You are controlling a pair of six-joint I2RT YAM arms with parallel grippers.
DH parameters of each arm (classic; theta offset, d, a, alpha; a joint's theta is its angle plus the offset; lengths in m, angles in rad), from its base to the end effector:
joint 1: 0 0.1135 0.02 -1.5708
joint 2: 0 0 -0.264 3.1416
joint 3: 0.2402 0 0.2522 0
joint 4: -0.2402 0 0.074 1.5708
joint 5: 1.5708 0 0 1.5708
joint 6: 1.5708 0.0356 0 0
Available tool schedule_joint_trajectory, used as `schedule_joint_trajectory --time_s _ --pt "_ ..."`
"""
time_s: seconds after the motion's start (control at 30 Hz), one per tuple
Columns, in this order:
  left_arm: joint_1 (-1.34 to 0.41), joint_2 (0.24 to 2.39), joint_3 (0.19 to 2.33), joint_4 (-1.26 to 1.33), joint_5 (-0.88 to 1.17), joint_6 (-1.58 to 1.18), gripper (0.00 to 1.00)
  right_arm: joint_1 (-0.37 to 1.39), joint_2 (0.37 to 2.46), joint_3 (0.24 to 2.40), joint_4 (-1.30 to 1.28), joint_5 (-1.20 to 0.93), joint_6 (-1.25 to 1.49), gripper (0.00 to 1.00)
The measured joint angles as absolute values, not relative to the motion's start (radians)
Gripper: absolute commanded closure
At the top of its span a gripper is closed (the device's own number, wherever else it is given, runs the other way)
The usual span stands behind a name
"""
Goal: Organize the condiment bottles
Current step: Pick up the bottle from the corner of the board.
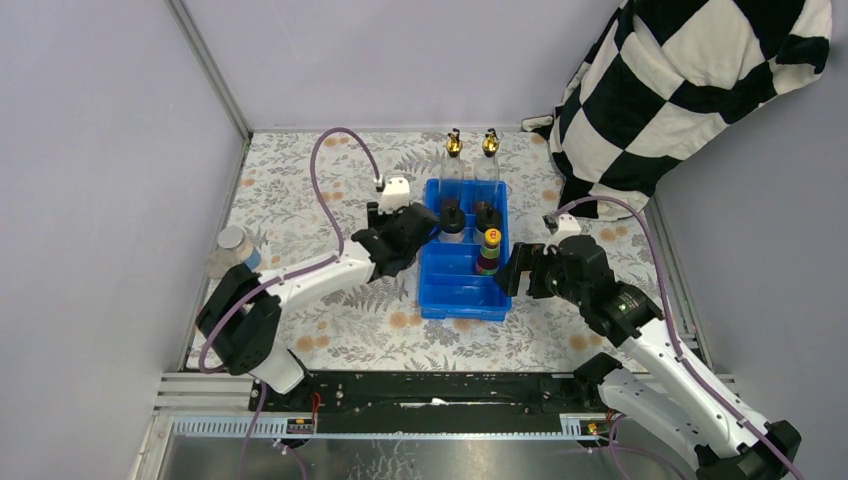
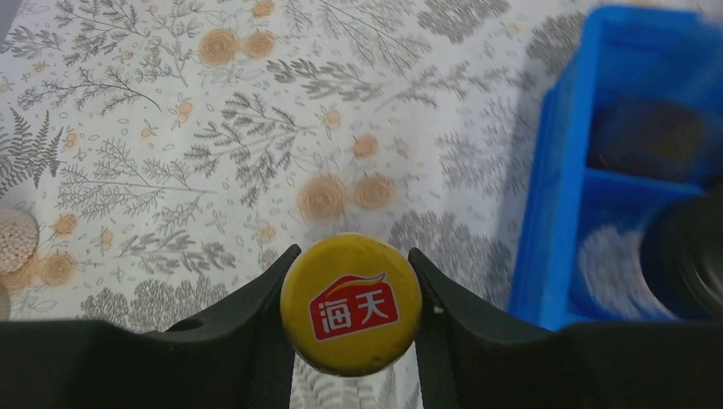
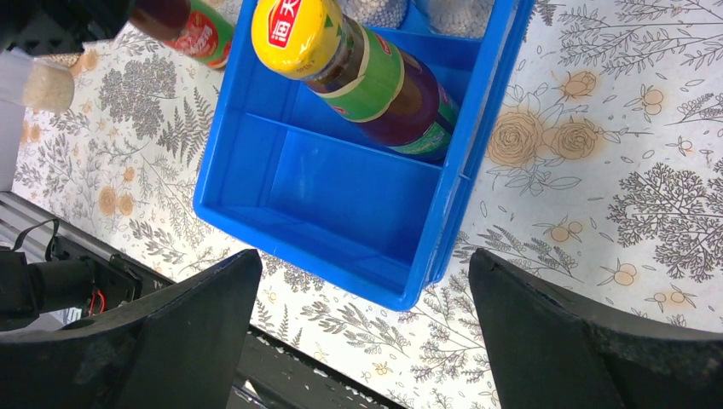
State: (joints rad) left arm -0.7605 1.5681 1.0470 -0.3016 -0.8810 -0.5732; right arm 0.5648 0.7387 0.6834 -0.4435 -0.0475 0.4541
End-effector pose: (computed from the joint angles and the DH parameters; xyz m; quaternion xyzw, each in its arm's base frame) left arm 0.2561 -0.2057 0.2367 -0.0764 0.8529 0.1075 0.5052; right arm 0.1418 0.0918 0.2852 -0.0597 0.8575 0.2668 0.4358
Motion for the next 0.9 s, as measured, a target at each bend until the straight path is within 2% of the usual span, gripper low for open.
schedule_joint_trajectory --time_s 0.23,0.5,0.9 --pt "-0.891 1.465 1.049 -0.435 -0.906 -0.589 0.86 0.565 0.702 0.687 -0.482 -0.047 0.455 0.00" --pt "-0.914 1.313 1.116 -0.501 -0.908 -0.555 0.82 0.565 0.674 0.689 -0.506 -0.047 0.463 0.00" --pt "-0.966 1.299 1.301 -0.531 -0.727 -0.436 0.80 0.565 0.680 0.689 -0.508 -0.046 0.479 0.00"
